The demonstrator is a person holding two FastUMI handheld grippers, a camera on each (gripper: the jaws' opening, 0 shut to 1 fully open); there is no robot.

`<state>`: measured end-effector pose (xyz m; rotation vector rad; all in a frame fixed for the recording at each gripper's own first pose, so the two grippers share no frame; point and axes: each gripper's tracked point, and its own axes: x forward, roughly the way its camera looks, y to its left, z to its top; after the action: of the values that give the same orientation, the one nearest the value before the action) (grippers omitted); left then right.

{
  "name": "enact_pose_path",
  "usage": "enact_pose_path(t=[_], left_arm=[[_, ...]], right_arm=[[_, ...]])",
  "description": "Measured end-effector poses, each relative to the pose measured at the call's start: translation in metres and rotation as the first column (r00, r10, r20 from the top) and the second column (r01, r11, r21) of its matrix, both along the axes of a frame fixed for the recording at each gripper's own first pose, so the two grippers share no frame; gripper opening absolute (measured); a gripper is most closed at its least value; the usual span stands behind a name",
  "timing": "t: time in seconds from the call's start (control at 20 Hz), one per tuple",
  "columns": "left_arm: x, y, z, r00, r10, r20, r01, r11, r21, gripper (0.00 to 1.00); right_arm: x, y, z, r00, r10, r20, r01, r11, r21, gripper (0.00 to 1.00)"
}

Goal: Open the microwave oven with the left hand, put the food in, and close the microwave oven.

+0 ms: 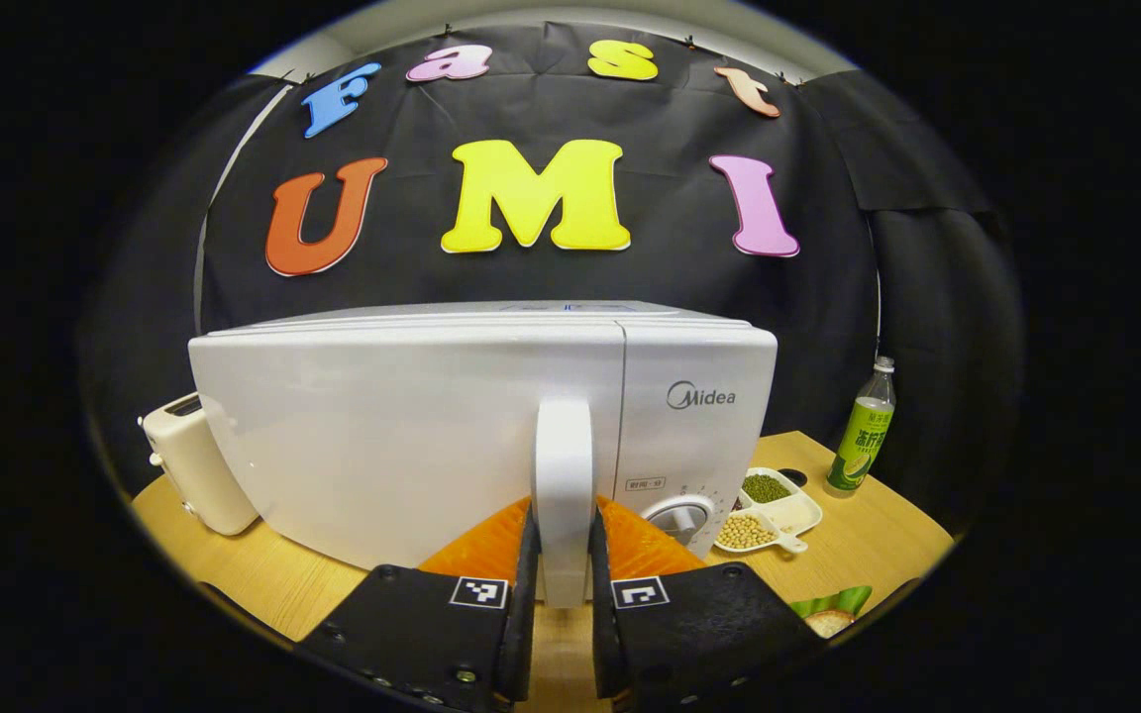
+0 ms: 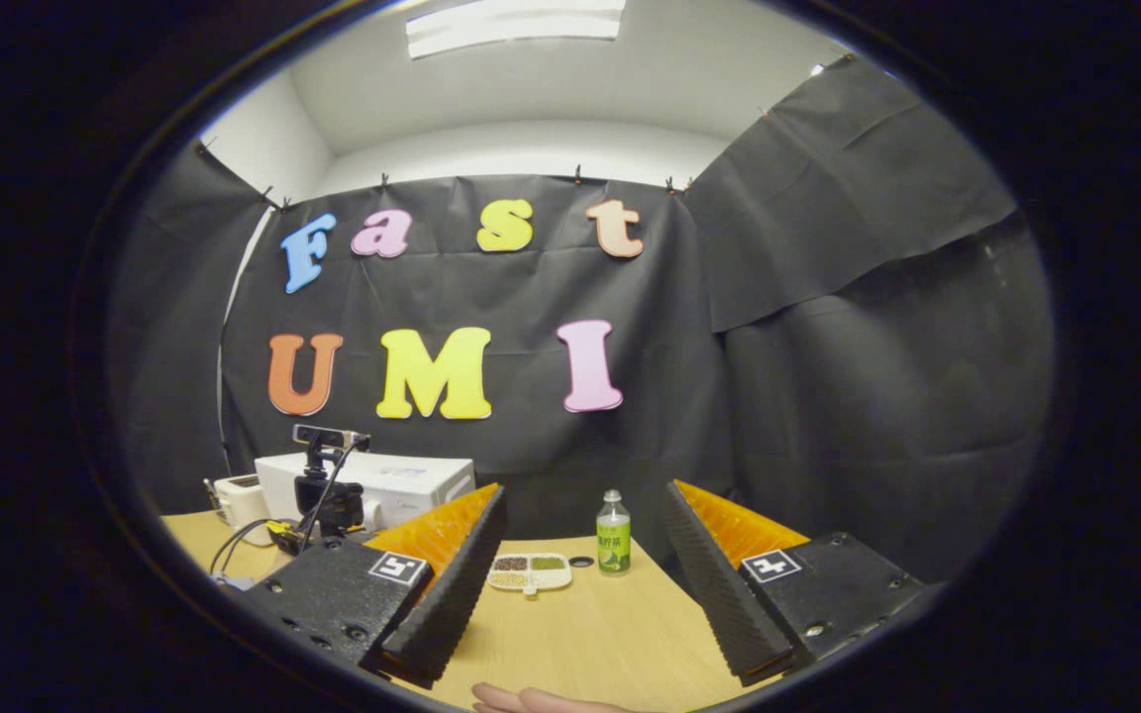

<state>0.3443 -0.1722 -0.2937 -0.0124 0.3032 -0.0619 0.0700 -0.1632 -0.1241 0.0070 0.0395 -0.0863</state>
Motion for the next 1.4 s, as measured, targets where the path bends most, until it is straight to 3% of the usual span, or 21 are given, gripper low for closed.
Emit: enact_pose_path(t=[0.05,0.1,0.15,0.2,0.3,0.35,0.45,0.5,0.6,0.65,0.7,0.8,0.85,0.9,0.95,1.0,1.15,1.2,1.3,1.35,1.4], left_arm=[[0.000,0.001,0.001,1.000,-0.002,0.002,0.002,1.000,0.000,0.24],[-0.001,0.002,-0.001,1.000,-0.005,-0.007,0.005,1.000,-0.003,0.19],[-0.003,0.002,0.001,1.000,-0.006,-0.003,0.006,1.000,-0.006,0.14],[-0.002,0.002,0.000,1.000,-0.008,-0.007,0.008,1.000,-0.017,0.14],[-0.005,0.001,-0.001,1.000,-0.015,-0.007,0.014,1.000,-0.028,0.00],[-0.007,0.002,0.001,1.000,-0.019,-0.004,0.019,1.000,-0.024,0.07],[-0.019,0.005,0.001,1.000,-0.024,-0.002,0.024,1.000,-0.017,0.07],[-0.028,0.006,0.002,0.999,-0.049,-0.002,0.049,0.999,-0.003,0.06],[-0.049,0.010,0.004,0.997,-0.074,-0.003,0.074,0.996,-0.041,0.06],[-0.059,0.014,0.005,0.997,-0.079,-0.005,0.079,0.995,-0.055,0.06],[-0.068,0.017,0.004,0.996,-0.089,-0.010,0.088,0.995,-0.052,0.06],[-0.084,0.025,0.007,0.995,-0.102,0.000,0.102,0.994,-0.028,0.06],[-0.093,0.030,0.008,0.994,-0.106,0.011,0.106,0.994,-0.029,0.06],[-0.102,0.035,0.007,0.994,-0.109,0.011,0.109,0.993,-0.036,0.06],[-0.113,0.041,0.008,0.994,-0.112,0.019,0.112,0.993,-0.041,0.06],[-0.122,0.046,0.009,0.993,-0.115,0.023,0.116,0.993,-0.034,0.06],[-0.150,0.072,0.010,0.993,-0.114,0.038,0.115,0.993,-0.020,0.06],[-0.158,0.079,0.010,0.993,-0.109,0.038,0.110,0.993,-0.031,0.06],[-0.175,0.097,0.008,0.995,-0.098,0.013,0.099,0.994,-0.050,0.06],[-0.185,0.106,0.008,0.995,-0.095,0.006,0.095,0.995,-0.044,0.07],[-0.192,0.116,0.009,0.996,-0.091,0.007,0.091,0.995,-0.034,0.07]], right_arm=[[-0.003,0.000,0.000,1.000,-0.003,-0.003,0.003,1.000,0.002,0.91],[-0.005,-0.001,0.000,1.000,-0.008,-0.009,0.008,1.000,0.003,1.00],[-0.008,-0.004,0.000,1.000,-0.014,-0.015,0.014,1.000,0.003,0.91],[-0.012,-0.004,0.001,1.000,-0.016,-0.015,0.017,1.000,0.002,0.91],[-0.019,-0.006,0.006,1.000,-0.022,-0.010,0.022,1.000,-0.003,0.91],[-0.022,-0.008,0.007,1.000,-0.026,-0.006,0.026,1.000,-0.009,0.91],[-0.028,-0.009,0.009,0.999,-0.032,-0.004,0.032,0.999,-0.015,0.91],[-0.031,-0.007,0.011,1.000,-0.029,-0.005,0.029,0.999,-0.013,1.00],[-0.038,-0.003,0.013,1.000,-0.017,-0.006,0.017,1.000,-0.006,1.00],[-0.040,0.000,0.015,1.000,-0.014,-0.004,0.014,1.000,0.000,0.91],[-0.043,0.001,0.017,1.000,-0.015,-0.005,0.015,1.000,0.003,1.00],[-0.049,0.008,0.018,1.000,-0.010,-0.014,0.010,1.000,0.008,1.00],[-0.054,0.014,0.020,1.000,0.000,-0.012,0.000,1.000,0.013,0.91],[-0.059,0.019,0.024,1.000,0.009,-0.009,-0.008,1.000,0.015,1.00],[-0.064,0.023,0.026,1.000,0.014,-0.003,-0.014,1.000,0.010,0.91],[-0.067,0.026,0.029,1.000,0.013,0.002,-0.013,1.000,0.002,1.00],[-0.077,0.037,0.036,1.000,0.023,0.016,-0.023,1.000,-0.008,1.00],[-0.079,0.042,0.038,0.999,0.030,0.015,-0.030,1.000,-0.008,0.91],[-0.082,0.053,0.040,0.999,0.043,0.014,-0.043,0.999,-0.008,0.91],[-0.082,0.057,0.040,0.999,0.049,0.013,-0.048,0.999,-0.008,1.00],[-0.084,0.062,0.041,0.998,0.054,0.014,-0.054,0.998,-0.009,0.91]])
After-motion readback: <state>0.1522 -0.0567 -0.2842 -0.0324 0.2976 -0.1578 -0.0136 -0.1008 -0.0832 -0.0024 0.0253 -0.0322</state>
